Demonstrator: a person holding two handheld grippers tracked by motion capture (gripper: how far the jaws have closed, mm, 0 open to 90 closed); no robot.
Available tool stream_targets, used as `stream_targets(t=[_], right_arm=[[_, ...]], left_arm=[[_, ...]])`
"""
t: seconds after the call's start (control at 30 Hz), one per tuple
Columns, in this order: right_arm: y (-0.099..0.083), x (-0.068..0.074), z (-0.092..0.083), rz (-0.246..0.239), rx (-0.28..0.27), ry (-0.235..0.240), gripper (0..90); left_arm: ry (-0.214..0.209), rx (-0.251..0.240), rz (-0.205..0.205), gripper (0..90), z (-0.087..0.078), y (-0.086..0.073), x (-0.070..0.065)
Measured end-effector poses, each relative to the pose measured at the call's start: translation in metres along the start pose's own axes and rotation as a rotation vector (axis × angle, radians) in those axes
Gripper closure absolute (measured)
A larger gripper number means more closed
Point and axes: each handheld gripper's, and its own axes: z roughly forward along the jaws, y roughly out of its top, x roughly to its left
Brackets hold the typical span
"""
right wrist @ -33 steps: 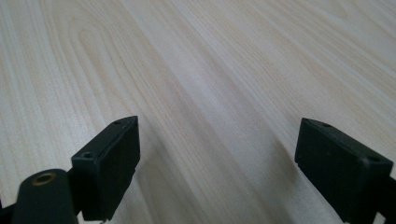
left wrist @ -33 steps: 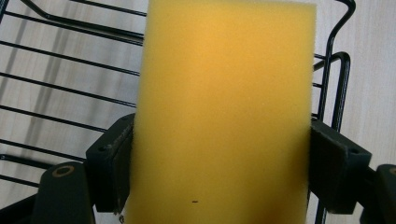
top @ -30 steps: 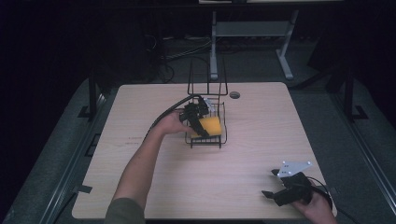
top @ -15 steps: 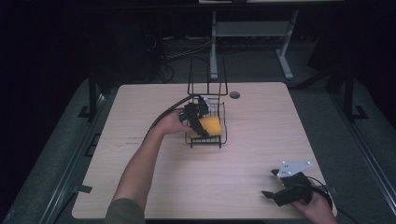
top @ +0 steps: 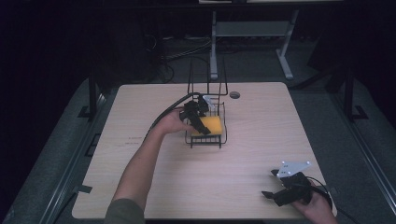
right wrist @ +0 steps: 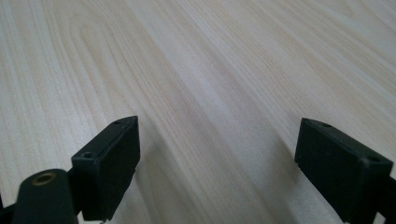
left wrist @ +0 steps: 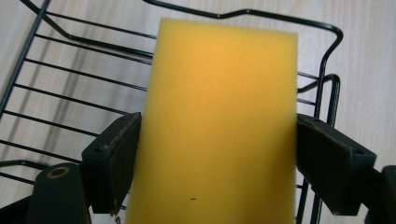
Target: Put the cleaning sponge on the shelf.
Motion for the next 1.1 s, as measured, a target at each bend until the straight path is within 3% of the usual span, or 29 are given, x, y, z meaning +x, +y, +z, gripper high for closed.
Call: stream_targets(t=[0.23, 0.53, 0.67, 0.87, 0.9, 0.97, 1.1], right_arm=[[0.000, 0.000, 0.000, -0.004, 0.004, 0.000, 13.8], [-0.001, 0.001, 0.002, -0.001, 0.008, 0.008, 13.7], [0.000, 0.001, 0.002, -0.001, 0.010, 0.009, 13.7], [-0.001, 0.001, 0.001, -0.009, 0.010, -0.001, 13.7], [0.000, 0.001, 0.001, -0.009, 0.011, -0.002, 13.7], [0.000, 0.002, 0.001, 0.001, 0.014, 0.001, 13.5], [0.000, 0.002, 0.001, 0.000, 0.009, 0.004, 13.5]], left_arm=[[0.003, -0.007, -0.002, 18.0, -0.002, 0.000, 0.000], [0.030, -0.046, 0.019, 18.3, -0.011, 0.004, -0.005], [0.022, -0.044, 0.033, 18.3, -0.015, 0.005, -0.007], [0.042, -0.069, 0.047, 18.6, -0.017, 0.004, -0.015], [0.047, -0.097, 0.052, 19.3, -0.019, 0.001, -0.018], [0.044, -0.103, 0.043, 19.6, -0.020, -0.001, -0.020], [0.057, -0.089, 0.074, 19.2, -0.022, -0.003, -0.026]])
